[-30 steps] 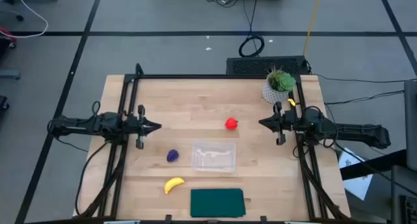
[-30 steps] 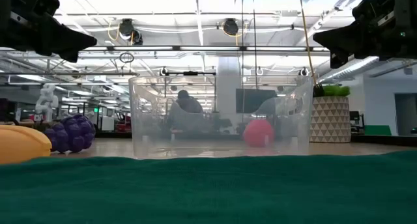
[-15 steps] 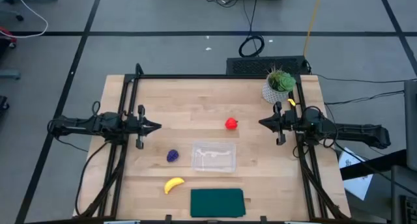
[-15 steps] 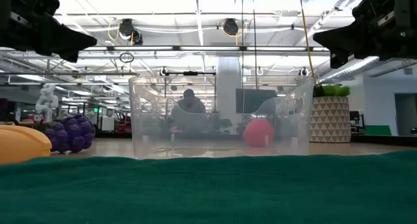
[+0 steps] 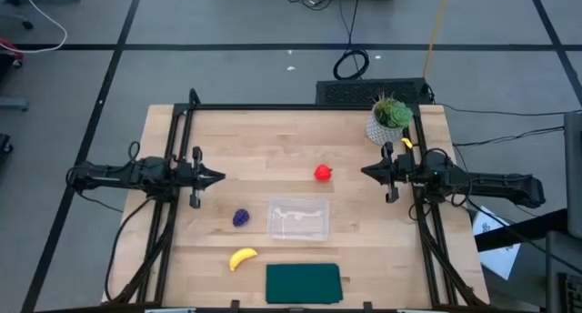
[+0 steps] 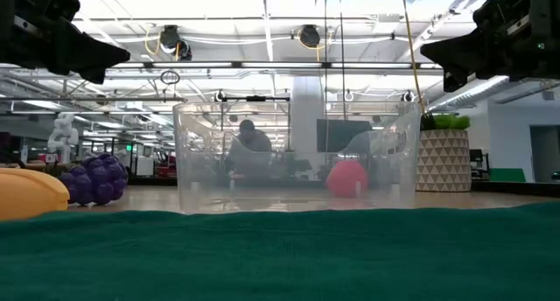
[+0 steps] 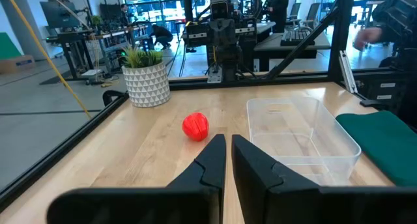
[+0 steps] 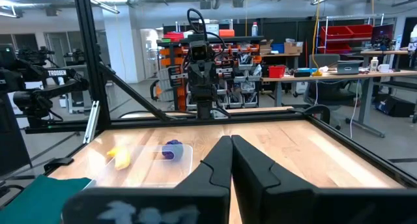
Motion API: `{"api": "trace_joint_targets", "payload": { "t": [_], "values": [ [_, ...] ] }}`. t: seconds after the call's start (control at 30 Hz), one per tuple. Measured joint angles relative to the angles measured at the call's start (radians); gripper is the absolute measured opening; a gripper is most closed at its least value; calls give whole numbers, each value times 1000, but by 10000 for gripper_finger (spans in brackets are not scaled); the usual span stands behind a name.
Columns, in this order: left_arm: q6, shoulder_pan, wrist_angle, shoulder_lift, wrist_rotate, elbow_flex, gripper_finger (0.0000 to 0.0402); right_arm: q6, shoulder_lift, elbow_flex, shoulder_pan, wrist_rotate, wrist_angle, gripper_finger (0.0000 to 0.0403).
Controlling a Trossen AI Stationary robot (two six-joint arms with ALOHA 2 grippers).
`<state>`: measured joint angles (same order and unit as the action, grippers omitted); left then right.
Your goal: Pick and placing Produce into tupperware
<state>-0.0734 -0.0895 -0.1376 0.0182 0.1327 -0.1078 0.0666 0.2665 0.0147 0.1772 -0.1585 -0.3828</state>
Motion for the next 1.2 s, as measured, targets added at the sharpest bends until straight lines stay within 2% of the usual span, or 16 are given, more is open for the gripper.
{"api": "trace_joint_targets", "payload": {
  "t": [0.97,1.2],
  "values": [
    [0,0,0,0,0,0,31,0,0,0,0,0,0,0],
    [-101,0,18,0,0,0,31,0,0,0,0,0,0,0]
  ]
}}
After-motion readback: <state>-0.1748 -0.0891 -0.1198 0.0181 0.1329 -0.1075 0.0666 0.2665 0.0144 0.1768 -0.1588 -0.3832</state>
